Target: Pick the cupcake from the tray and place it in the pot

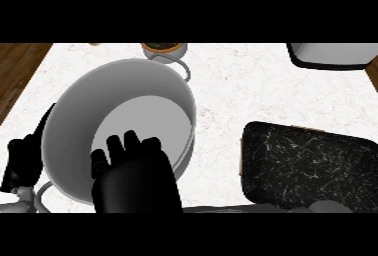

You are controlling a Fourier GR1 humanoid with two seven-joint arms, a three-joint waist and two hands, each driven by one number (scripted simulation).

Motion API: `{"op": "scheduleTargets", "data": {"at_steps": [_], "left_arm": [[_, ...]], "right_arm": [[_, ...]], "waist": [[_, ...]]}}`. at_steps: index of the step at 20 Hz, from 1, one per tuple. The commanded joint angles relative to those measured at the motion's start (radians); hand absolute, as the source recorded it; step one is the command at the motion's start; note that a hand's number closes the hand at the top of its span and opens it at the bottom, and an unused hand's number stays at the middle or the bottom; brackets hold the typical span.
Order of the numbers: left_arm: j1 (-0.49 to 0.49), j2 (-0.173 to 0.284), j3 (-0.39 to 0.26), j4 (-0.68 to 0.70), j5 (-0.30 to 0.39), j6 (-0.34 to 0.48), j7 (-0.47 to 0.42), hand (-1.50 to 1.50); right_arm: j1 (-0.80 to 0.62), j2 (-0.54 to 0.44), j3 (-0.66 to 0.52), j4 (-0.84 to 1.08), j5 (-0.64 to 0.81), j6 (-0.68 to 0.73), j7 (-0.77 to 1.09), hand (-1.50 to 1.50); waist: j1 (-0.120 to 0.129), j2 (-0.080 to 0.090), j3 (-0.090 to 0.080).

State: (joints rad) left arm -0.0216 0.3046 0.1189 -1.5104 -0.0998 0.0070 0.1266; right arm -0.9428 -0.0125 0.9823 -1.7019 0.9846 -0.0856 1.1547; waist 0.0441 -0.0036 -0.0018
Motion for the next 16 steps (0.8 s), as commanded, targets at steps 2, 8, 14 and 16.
{"op": "scheduleTargets", "data": {"at_steps": [2, 8, 14, 16], "left_arm": [[0.017, -0.032, -0.021, 0.014, -0.015, 0.01, -0.029, 0.0], [-0.033, -0.017, -0.003, 0.042, -0.009, -0.003, -0.008, 0.0], [0.002, 0.004, 0.017, -0.034, 0.015, -0.03, 0.025, 0.0], [0.027, -0.036, -0.034, -0.065, -0.024, -0.005, 0.03, 0.0]], "right_arm": [[-0.102, 0.012, -0.065, 0.132, -0.076, -0.127, 0.116, 1.5], [-0.176, 0.012, -0.092, 0.363, -0.169, -0.244, -0.024, 1.5], [-0.239, 0.012, -0.112, 0.663, -0.286, -0.334, -0.215, 1.5], [-0.276, 0.012, -0.104, 0.763, -0.301, -0.333, -0.273, 1.5]], "waist": [[0.0, 0.004, 0.0], [-0.006, 0.009, 0.0], [0.014, 0.012, 0.0], [0.02, 0.013, 0.0]]}}
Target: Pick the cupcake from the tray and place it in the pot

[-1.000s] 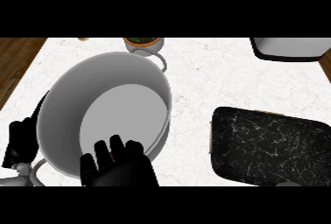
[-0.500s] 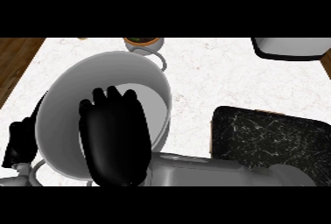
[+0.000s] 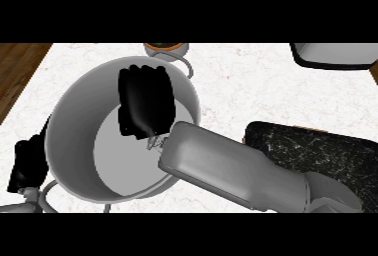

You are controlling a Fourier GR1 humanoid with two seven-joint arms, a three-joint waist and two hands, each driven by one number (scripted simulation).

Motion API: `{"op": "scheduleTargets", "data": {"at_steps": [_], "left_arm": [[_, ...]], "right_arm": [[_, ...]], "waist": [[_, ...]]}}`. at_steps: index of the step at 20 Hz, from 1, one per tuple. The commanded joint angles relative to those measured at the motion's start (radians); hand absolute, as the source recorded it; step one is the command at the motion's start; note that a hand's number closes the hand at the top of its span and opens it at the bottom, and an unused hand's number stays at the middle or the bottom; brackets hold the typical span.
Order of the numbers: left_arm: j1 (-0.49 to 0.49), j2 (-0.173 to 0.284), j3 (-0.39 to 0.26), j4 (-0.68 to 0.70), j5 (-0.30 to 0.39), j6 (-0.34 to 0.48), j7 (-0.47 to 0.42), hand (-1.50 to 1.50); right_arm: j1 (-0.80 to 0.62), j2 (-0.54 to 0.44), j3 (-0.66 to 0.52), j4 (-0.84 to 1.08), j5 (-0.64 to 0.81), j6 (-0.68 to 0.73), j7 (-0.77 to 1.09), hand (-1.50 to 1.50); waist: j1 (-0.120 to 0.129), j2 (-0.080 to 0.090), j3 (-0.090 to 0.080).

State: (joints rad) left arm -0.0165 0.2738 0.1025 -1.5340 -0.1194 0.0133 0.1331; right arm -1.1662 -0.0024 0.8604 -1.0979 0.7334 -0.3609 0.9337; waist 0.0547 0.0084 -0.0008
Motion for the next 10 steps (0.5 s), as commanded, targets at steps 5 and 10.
{"op": "scheduleTargets", "data": {"at_steps": [5, 10], "left_arm": [[-0.041, 0.001, -0.009, 0.024, -0.018, -0.007, -0.01, 0.0], [-0.055, -0.022, -0.02, 0.023, -0.018, 0.0, 0.012, 0.0]], "right_arm": [[0.004, 0.002, 0.009, 0.233, -0.212, -0.195, -0.142, -1.5], [0.006, 0.002, -0.011, 0.259, -0.385, -0.24, -0.266, -1.5]], "waist": [[0.023, 0.012, -0.001], [0.031, 0.013, 0.0]]}}
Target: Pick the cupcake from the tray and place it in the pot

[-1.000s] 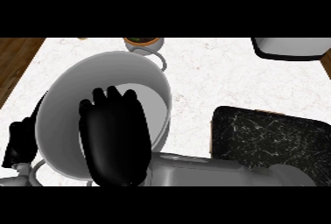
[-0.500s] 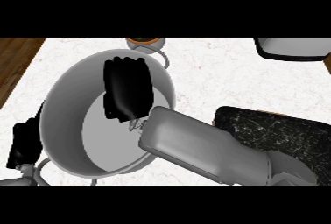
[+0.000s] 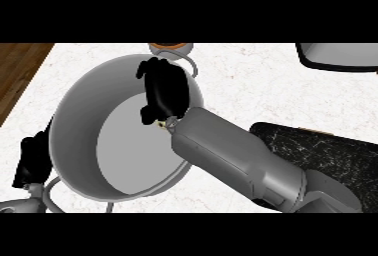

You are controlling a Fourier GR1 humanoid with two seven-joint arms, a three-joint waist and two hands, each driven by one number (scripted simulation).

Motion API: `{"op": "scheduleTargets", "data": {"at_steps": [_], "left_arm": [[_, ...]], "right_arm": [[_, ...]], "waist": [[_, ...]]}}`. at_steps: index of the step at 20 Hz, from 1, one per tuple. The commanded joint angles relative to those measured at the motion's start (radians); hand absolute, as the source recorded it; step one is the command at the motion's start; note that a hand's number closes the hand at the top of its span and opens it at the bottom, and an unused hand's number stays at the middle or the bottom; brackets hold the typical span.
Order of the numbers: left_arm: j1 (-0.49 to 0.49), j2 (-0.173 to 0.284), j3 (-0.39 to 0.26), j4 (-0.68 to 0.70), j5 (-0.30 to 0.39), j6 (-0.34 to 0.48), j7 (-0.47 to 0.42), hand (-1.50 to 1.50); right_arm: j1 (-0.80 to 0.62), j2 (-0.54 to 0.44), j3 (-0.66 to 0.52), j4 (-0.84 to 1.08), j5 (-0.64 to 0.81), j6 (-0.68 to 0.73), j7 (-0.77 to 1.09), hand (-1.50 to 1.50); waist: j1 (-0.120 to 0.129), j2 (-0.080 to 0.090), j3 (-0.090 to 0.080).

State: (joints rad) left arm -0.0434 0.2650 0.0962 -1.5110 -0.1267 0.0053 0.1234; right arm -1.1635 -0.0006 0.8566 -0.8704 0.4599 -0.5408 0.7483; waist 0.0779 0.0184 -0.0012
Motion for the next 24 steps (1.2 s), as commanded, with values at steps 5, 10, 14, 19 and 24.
{"op": "scheduleTargets", "data": {"at_steps": [5, 10, 14, 19, 24], "left_arm": [[-0.035, -0.005, -0.013, -0.033, -0.004, -0.008, 0.039, 0.0], [-0.038, 0.003, 0.008, 0.014, 0.0, -0.007, 0.028, 0.0], [0.029, 0.026, 0.044, 0.008, 0.03, -0.035, -0.021, 0.0], [0.085, 0.058, 0.084, -0.01, 0.05, -0.064, -0.046, 0.0], [0.007, 0.051, 0.086, -0.052, 0.027, -0.03, 0.075, 0.0]], "right_arm": [[-0.027, 0.001, 0.01, 0.102, -0.208, -0.127, -0.19, -1.5], [-0.002, 0.001, -0.078, -0.028, -0.258, -0.36, -0.329, -1.5], [0.004, 0.001, -0.157, -0.097, -0.364, -0.401, -0.391, -1.5], [0.123, 0.001, -0.152, -0.176, -0.491, -0.331, -0.5, -1.5], [0.287, -0.019, -0.192, -0.298, -0.504, -0.251, -0.595, -1.5]], "waist": [[0.015, 0.001, 0.001], [-0.006, 0.0, 0.002], [-0.02, -0.008, 0.001], [-0.047, -0.015, 0.001], [-0.078, -0.018, 0.002]]}}
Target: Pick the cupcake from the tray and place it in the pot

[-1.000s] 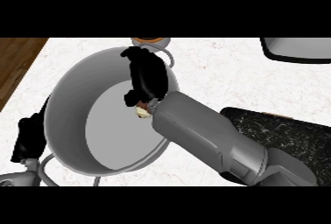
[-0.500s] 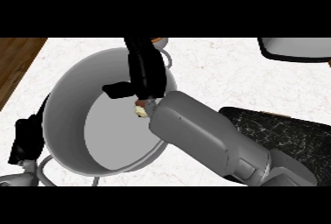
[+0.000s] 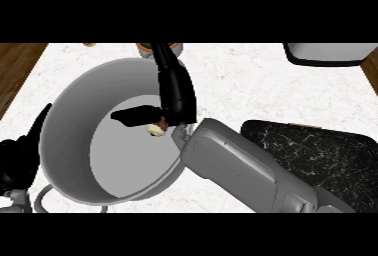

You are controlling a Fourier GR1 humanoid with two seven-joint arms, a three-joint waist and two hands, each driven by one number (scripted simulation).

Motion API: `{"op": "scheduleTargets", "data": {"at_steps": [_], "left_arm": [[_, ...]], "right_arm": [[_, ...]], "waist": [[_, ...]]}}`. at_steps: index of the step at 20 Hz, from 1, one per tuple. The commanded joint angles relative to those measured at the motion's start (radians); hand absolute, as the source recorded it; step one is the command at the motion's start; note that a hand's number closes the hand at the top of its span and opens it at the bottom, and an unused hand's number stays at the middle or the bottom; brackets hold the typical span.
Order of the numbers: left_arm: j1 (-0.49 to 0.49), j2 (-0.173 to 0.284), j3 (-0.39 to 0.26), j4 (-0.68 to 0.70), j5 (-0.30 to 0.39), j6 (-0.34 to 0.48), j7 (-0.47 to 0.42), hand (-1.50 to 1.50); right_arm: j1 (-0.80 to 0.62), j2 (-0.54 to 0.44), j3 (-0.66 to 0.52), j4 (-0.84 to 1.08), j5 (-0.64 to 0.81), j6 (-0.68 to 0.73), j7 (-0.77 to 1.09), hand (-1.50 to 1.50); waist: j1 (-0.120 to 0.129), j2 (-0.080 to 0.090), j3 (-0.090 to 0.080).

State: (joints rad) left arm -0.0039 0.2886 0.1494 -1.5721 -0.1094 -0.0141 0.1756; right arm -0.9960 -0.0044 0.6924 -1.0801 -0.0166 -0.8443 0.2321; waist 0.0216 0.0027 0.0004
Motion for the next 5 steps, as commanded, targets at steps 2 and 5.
{"op": "scheduleTargets", "data": {"at_steps": [2, 5], "left_arm": [[0.08, -0.017, 0.027, 0.025, -0.001, 0.004, -0.107, 0.0], [0.032, -0.034, 0.001, -0.002, -0.027, 0.024, -0.016, 0.0]], "right_arm": [[0.17, -0.043, -0.021, -0.195, 0.01, 0.034, -0.038, -1.5], [0.296, -0.105, -0.03, -0.316, 0.015, 0.081, -0.061, -1.5]], "waist": [[-0.024, -0.006, 0.0], [-0.028, -0.006, 0.0]]}}
